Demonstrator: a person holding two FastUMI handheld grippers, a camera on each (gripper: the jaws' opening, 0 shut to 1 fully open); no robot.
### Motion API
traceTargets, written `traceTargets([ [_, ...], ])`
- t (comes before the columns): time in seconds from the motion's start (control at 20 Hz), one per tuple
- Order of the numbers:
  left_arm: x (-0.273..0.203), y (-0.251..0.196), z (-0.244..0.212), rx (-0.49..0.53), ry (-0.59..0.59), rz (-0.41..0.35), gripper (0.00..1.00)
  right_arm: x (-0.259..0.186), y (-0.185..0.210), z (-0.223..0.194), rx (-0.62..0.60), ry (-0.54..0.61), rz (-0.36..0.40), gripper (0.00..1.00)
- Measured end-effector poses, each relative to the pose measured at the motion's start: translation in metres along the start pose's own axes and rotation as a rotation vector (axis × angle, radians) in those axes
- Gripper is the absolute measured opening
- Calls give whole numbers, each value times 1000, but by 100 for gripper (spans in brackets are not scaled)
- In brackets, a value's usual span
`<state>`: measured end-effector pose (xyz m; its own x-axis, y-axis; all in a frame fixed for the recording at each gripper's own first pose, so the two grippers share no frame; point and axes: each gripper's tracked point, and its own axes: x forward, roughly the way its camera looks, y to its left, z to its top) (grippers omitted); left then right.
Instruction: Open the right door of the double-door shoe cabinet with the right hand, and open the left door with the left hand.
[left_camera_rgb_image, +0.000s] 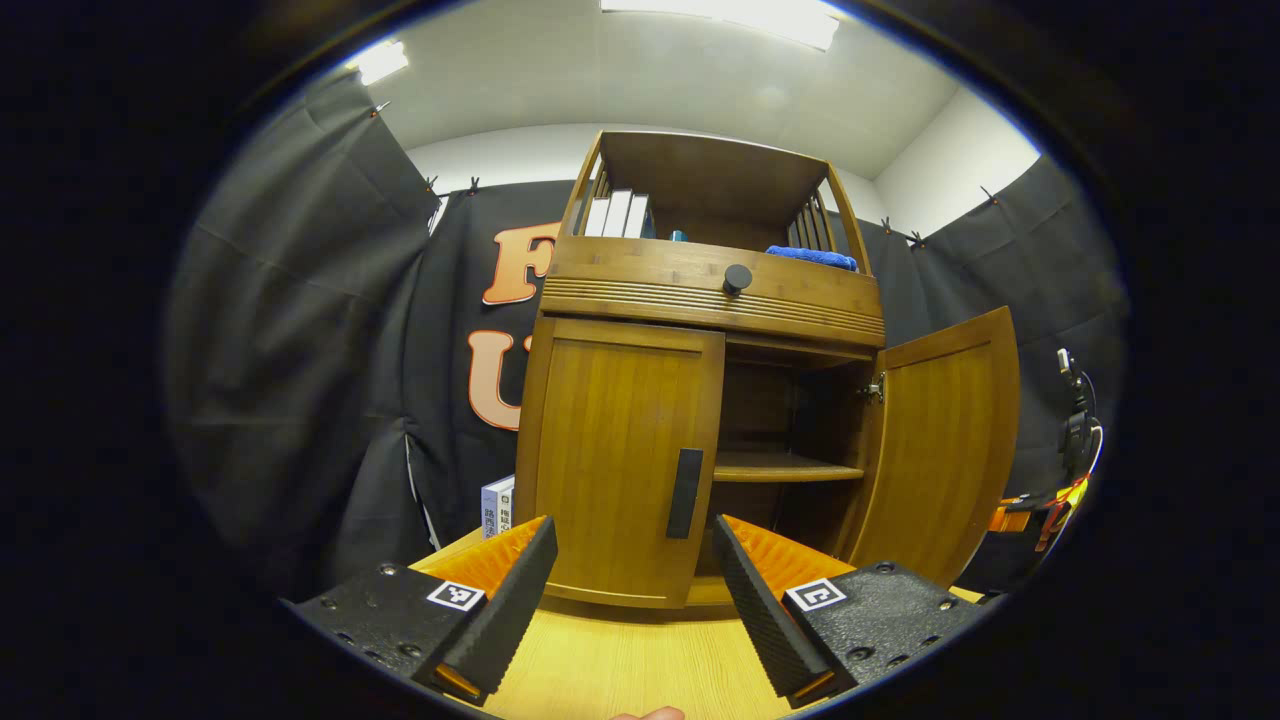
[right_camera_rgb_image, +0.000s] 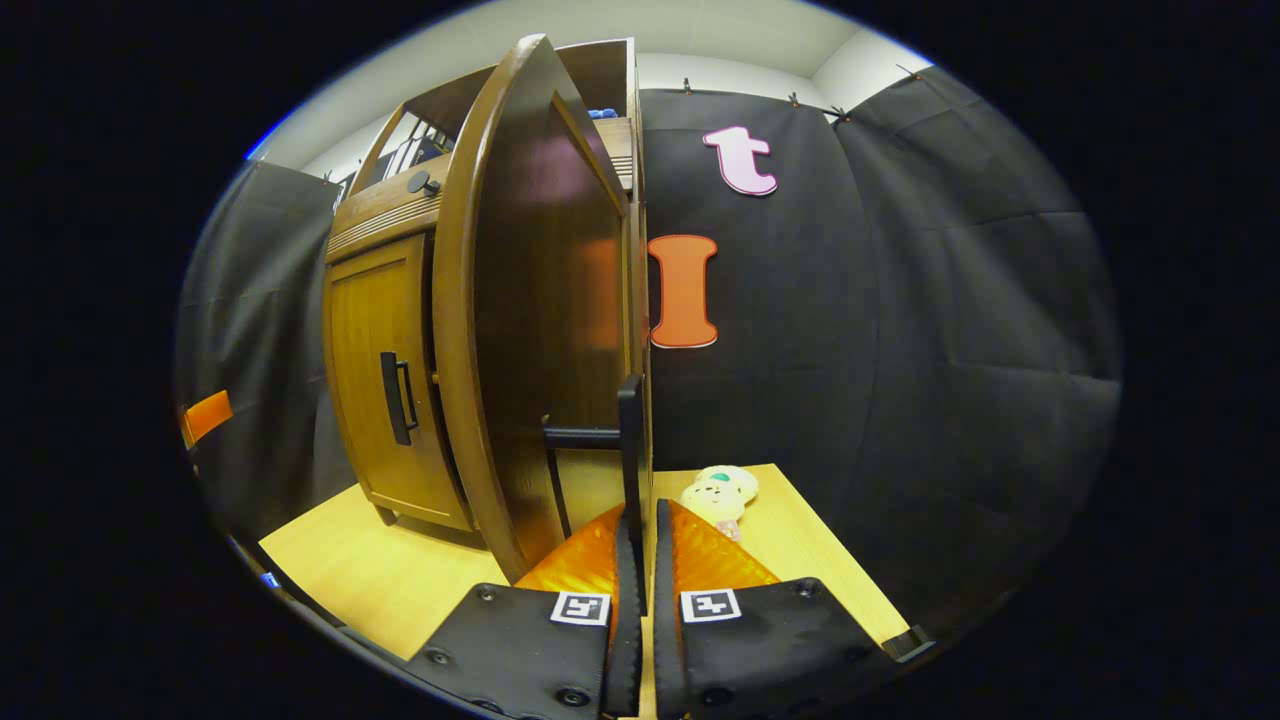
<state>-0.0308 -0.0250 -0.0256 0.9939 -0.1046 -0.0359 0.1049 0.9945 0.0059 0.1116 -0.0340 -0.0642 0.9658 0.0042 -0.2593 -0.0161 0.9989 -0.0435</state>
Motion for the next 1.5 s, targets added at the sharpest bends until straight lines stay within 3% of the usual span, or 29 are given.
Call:
traceTargets([
  [0.3,1,10,-2,-11,8,26,95,1,1,2,32,-13,42,13],
  [0.35,1,11,-2,-15,9,28,95,1,-1,2,27,-19,49,17],
  [0.4,2,12,-4,-21,12,27,95,2,-1,2,29,-21,55,8],
  [0.5,3,11,-6,-33,17,24,92,3,-1,3,36,-24,63,17],
  [0.65,4,11,-5,-41,15,18,95,2,1,2,39,-10,79,7],
  [0.7,4,10,-5,-42,12,16,92,0,1,0,38,-5,78,13],
  [0.95,7,3,-6,-49,15,-14,95,-6,-8,-4,51,11,20,9],
  [1.0,7,2,-6,-50,16,-21,95,-10,-14,-6,44,15,-8,20],
  [1.05,8,-1,-5,-51,16,-30,95,-13,-17,-7,44,21,-27,9],
  [1.2,11,-11,-7,-56,21,-67,92,-20,-18,-5,70,26,-86,9],
  [1.35,15,-20,-8,-50,35,-101,95,-25,-28,1,67,-11,-168,9],
  [1.45,18,-27,-10,-44,43,-123,92,-31,-26,4,87,-24,-191,9],
  [1.5,18,-30,-11,-44,46,-134,95,-34,-24,4,94,-23,-202,9],
])
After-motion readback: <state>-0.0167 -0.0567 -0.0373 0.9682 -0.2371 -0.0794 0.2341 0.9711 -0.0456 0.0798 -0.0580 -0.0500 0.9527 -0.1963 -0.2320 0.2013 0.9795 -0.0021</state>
